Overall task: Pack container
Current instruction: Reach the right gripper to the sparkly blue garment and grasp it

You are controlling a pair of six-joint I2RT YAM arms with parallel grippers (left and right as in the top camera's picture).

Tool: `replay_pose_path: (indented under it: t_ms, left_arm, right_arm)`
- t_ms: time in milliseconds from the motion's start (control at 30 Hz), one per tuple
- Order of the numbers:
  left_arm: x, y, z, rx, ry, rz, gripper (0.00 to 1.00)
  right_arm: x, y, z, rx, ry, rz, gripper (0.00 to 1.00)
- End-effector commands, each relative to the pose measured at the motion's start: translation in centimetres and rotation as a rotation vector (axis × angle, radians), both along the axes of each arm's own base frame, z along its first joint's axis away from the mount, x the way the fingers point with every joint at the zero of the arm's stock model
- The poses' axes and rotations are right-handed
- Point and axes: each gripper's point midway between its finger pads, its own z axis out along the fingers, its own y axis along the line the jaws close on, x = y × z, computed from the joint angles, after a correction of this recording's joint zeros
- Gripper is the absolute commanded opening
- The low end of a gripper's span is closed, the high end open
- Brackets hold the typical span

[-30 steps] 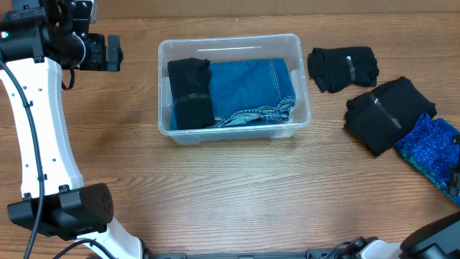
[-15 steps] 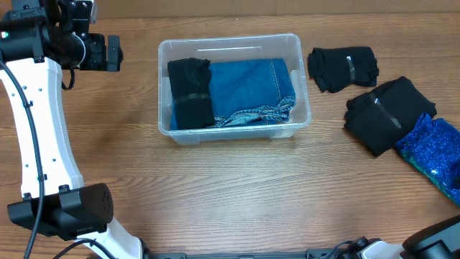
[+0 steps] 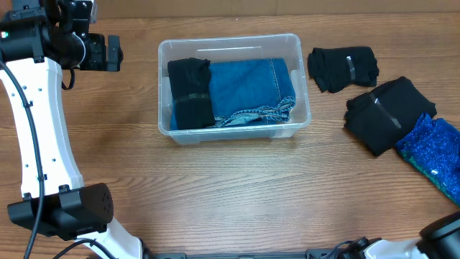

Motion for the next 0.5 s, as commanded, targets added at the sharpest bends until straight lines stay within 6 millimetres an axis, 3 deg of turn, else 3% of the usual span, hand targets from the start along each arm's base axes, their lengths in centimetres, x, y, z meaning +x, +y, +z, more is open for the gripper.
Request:
replay_pose_path:
  t_ms: [0, 300, 467]
  left_arm:
    - [0.3, -0.1, -0.1, -0.007, -0.001, 0.009, 1.00]
    - [0.3, 0.0, -0.1, -0.007, -0.001, 0.009, 1.00]
    - [0.3, 0.0, -0.1, -0.007, -0.001, 0.009, 1.00]
  right_arm:
    - [-0.1, -0.5, -1.9, 0.014, 0.025, 0.001, 0.99]
    - [0.6, -1.8, -3.9, -0.003, 0.011, 0.002, 0.99]
    - [-0.6, -2.6, -5.2, 0.014, 0.018, -0.031, 0.98]
